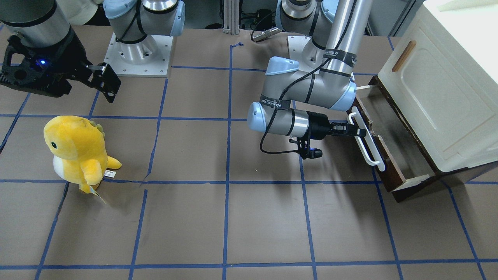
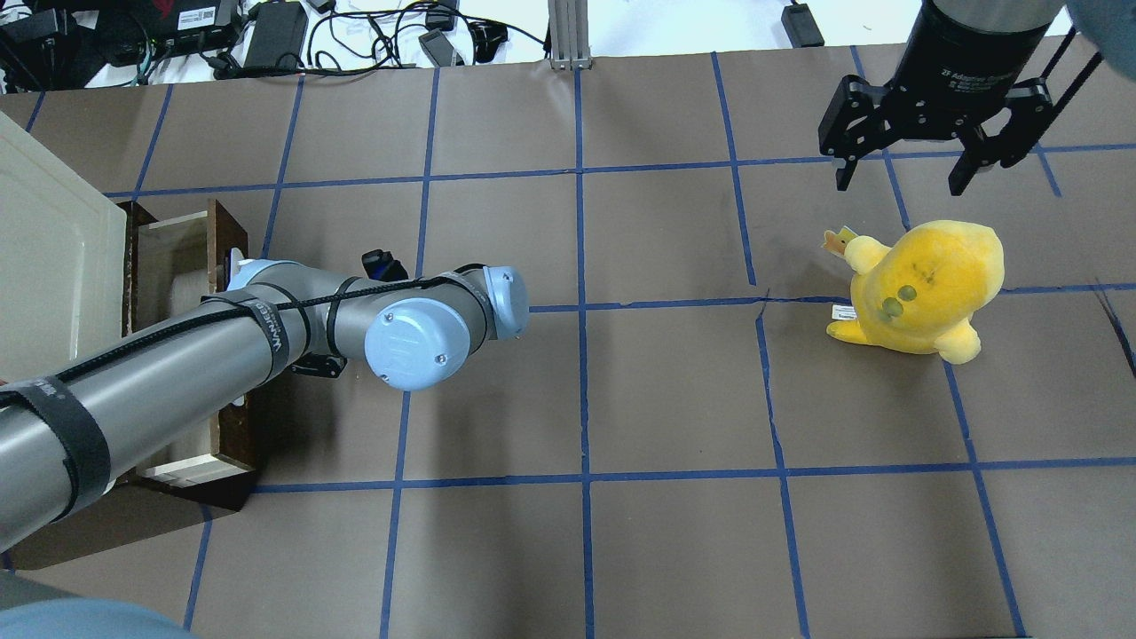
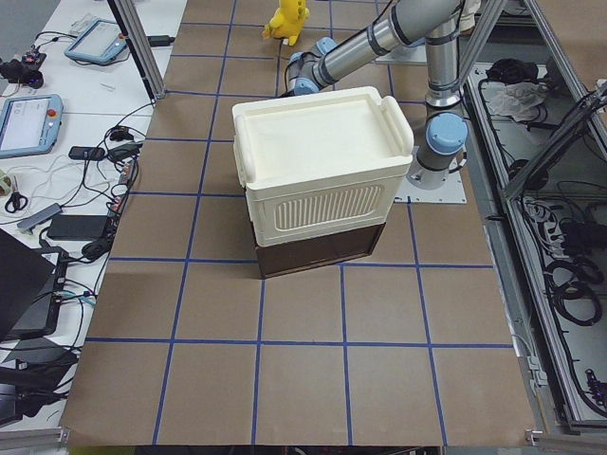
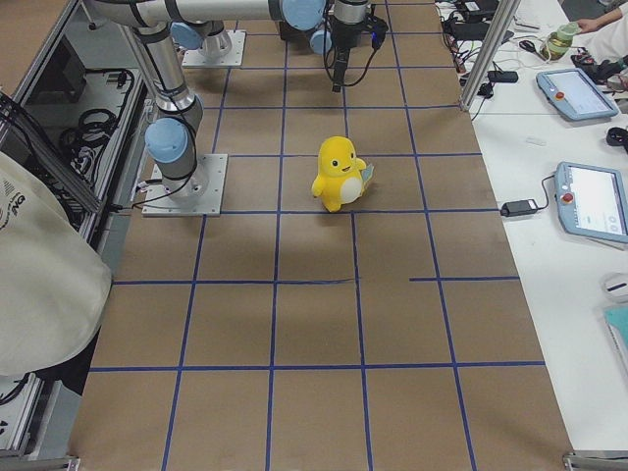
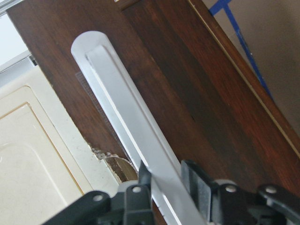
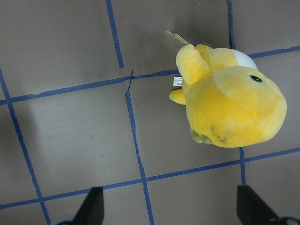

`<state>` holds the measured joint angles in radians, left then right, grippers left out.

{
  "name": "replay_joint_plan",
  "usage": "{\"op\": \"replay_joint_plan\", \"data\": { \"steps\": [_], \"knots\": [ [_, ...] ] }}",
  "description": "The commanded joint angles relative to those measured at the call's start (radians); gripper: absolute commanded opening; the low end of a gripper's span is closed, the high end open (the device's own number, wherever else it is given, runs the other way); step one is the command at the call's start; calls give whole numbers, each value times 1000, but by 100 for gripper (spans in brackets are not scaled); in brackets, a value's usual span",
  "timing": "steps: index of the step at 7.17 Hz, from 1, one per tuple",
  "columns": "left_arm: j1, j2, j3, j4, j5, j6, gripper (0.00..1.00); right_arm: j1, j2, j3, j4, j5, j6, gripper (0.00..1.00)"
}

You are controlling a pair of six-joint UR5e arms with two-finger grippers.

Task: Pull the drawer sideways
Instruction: 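Pull the handle with the left gripper, sliding the drawer out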

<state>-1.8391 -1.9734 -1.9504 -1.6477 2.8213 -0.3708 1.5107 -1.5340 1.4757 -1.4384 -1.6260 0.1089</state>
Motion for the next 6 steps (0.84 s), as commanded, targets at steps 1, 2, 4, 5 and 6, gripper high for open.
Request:
{"op": "replay_joint_plan", "data": {
  "steps": [1, 2, 4, 5, 6],
  "knots": [
    [0, -12, 1, 5, 0, -2, 14, 0, 0, 0, 0, 0, 0, 100],
    [-2, -12, 1, 8, -2, -3, 14, 0, 0, 0, 0, 0, 0, 100],
    [-9, -12, 1, 14, -3, -10, 13, 0, 0, 0, 0, 0, 0, 100],
    [-25, -12, 2, 20, -2, -10, 13, 0, 0, 0, 0, 0, 0, 100],
    [-34, -12, 2, 35, -3, -10, 13, 0, 0, 0, 1, 0, 0, 100]
  ]
}}
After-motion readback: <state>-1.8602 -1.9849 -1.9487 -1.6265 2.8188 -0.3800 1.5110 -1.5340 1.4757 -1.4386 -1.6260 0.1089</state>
